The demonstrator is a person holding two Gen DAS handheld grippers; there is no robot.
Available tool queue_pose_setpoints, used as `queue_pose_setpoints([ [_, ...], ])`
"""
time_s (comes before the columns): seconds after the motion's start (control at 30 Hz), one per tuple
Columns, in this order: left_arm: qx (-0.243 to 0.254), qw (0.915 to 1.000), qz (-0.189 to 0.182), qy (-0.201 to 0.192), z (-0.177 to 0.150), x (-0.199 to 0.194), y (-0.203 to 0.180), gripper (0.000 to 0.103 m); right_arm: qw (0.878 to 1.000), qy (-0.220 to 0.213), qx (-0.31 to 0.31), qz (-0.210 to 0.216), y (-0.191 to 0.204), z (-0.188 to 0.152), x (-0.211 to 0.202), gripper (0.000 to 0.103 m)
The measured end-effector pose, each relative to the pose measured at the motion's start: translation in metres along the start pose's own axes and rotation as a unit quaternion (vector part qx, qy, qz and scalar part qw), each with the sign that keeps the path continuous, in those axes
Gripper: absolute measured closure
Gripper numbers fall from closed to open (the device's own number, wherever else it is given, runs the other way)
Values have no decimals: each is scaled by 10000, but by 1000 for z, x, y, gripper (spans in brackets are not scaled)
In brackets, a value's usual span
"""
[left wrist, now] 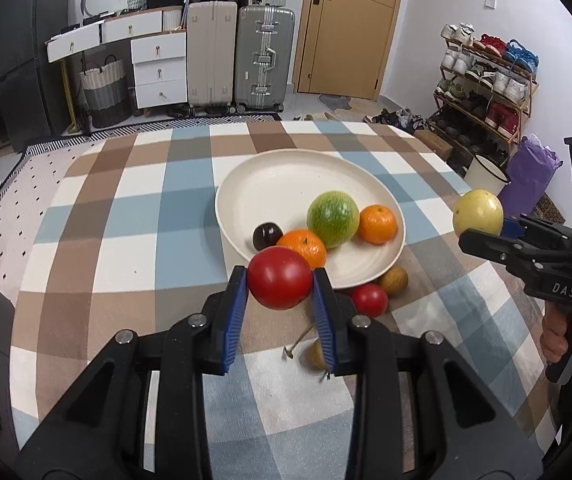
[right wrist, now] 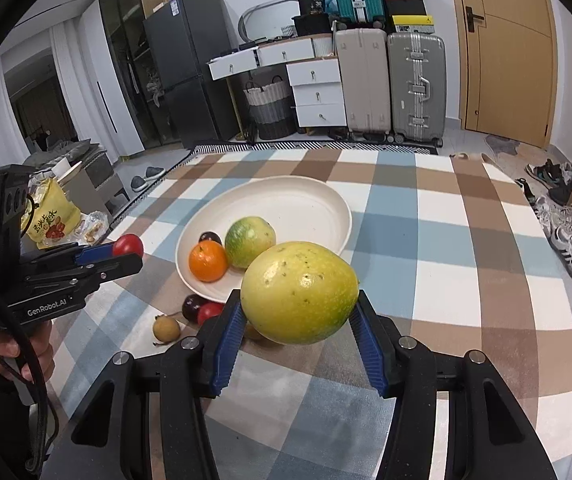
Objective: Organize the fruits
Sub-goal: 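Carry the yellow fruit and red tomato up over the white plate with both tools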
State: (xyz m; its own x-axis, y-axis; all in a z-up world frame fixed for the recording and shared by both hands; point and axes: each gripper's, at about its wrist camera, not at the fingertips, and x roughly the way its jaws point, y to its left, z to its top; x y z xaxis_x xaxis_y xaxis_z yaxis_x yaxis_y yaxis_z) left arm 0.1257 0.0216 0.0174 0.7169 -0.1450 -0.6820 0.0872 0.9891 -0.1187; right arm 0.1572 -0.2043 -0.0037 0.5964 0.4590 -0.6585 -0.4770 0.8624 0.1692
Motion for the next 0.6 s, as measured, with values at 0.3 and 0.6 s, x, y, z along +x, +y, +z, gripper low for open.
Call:
queue_pose_setpoints([
  [0.3, 41, 9997, 80, -222, 17, -11, -4, 74, 9996, -247, -99, 111, 9, 17, -17, 50],
  [0.6, 55, 9994, 86, -341, 32, -7, -4, 74, 9991, -395, -79, 153, 10, 33, -18, 50],
])
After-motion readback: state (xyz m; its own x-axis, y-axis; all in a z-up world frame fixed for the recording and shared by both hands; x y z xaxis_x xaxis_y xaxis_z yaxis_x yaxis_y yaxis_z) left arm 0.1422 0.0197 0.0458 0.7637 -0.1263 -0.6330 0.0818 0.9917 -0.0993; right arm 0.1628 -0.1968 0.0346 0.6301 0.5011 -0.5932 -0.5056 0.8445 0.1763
